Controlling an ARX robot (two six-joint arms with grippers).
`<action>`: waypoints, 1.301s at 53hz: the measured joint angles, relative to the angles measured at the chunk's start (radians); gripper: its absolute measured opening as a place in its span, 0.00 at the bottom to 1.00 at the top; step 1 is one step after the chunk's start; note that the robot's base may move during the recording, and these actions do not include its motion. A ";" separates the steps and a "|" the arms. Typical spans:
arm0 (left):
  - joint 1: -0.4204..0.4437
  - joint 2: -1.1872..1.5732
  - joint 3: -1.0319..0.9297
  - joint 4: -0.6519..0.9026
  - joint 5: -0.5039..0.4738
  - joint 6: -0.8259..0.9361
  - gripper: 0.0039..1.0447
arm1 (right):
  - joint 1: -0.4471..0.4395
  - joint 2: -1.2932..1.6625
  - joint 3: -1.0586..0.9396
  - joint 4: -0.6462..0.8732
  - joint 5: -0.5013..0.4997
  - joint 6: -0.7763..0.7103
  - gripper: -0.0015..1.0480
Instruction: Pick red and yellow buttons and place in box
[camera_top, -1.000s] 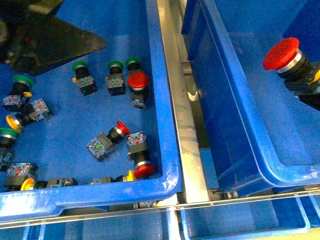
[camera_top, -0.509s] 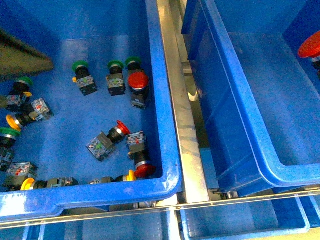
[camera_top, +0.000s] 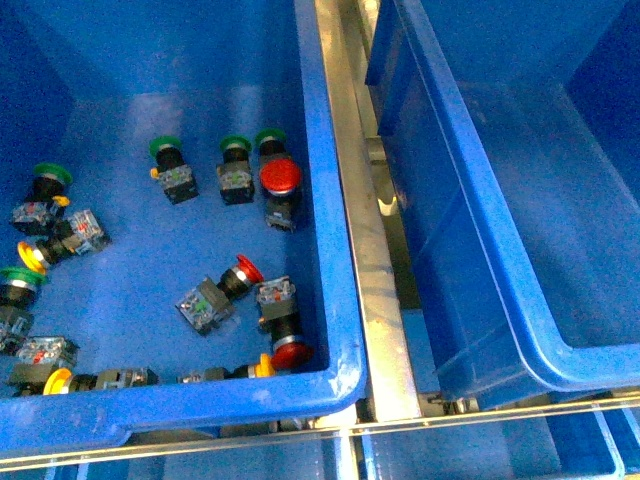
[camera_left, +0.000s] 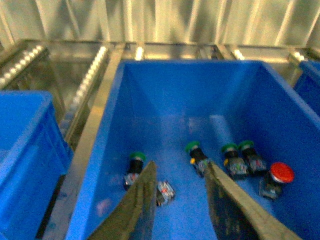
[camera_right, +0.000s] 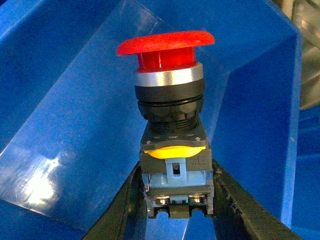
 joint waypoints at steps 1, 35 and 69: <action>0.006 -0.013 0.000 -0.012 0.005 0.002 0.18 | -0.002 -0.003 0.000 -0.002 -0.001 0.001 0.26; 0.136 -0.268 0.000 -0.262 0.133 0.011 0.02 | -0.064 -0.152 -0.051 -0.064 -0.062 0.079 0.26; 0.137 -0.507 0.000 -0.518 0.132 0.013 0.02 | -0.120 -0.166 -0.061 -0.083 -0.123 0.089 0.26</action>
